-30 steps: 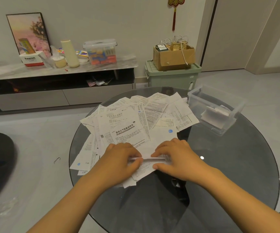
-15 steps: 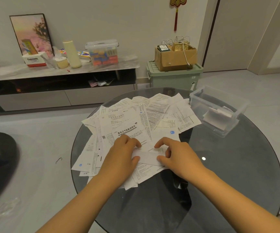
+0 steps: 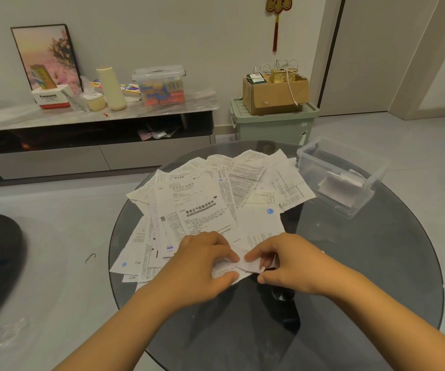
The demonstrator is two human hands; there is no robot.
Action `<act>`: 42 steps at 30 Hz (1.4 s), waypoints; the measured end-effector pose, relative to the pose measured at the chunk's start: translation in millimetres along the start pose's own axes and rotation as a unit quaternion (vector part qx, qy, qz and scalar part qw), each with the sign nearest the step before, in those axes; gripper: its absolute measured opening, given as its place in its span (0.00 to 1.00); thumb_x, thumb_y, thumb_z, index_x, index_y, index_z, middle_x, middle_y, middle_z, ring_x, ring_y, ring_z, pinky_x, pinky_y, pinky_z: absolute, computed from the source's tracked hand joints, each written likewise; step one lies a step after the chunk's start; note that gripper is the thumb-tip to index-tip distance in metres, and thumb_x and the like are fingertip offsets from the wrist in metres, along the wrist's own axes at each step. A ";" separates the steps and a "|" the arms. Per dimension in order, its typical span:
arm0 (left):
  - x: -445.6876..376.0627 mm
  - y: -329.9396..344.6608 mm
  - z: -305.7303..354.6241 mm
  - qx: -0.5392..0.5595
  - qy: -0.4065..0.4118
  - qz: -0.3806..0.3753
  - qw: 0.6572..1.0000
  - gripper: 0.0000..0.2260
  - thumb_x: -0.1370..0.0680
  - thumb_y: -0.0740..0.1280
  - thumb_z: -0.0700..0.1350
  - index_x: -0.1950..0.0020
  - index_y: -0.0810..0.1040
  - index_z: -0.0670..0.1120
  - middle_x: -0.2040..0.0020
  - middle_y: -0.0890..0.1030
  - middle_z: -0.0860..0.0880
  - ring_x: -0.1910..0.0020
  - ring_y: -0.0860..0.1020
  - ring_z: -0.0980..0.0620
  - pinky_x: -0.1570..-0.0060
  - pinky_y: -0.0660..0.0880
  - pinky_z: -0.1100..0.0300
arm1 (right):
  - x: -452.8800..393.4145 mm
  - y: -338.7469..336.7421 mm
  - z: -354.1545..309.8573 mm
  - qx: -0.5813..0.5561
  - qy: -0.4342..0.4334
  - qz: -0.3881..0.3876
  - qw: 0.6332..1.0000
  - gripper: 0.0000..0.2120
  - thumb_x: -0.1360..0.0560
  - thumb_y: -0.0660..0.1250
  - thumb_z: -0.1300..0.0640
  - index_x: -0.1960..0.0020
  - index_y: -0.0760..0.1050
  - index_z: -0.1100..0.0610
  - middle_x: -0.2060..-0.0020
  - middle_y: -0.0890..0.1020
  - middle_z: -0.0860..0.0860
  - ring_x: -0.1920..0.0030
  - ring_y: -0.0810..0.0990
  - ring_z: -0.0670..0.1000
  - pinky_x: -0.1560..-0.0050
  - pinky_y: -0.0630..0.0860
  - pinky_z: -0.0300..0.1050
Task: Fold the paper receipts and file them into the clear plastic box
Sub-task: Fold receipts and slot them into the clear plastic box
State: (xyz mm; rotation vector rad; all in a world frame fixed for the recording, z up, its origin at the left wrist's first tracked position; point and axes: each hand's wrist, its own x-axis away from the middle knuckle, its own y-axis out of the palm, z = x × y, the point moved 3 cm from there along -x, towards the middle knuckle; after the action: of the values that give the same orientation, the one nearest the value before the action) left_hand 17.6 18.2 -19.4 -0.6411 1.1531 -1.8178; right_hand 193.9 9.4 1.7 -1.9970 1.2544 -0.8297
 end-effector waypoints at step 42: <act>-13.2 -4.2 7.0 0.049 -0.033 0.046 0.997 0.08 0.24 0.67 0.45 0.46 0.80 0.50 0.48 0.74 0.58 0.47 0.72 0.61 0.46 0.66 0.69 | -19.0 11.8 -4.7 0.057 -0.085 0.102 0.989 0.10 0.24 0.63 0.53 0.47 0.79 0.52 0.49 0.79 0.44 0.53 0.75 0.43 0.50 0.73 0.36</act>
State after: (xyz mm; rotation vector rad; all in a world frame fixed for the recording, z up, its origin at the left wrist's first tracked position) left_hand 27.8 27.3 -12.2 -0.5778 1.0265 -1.7495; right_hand 177.4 22.0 -8.0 -1.7742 1.2568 -0.6046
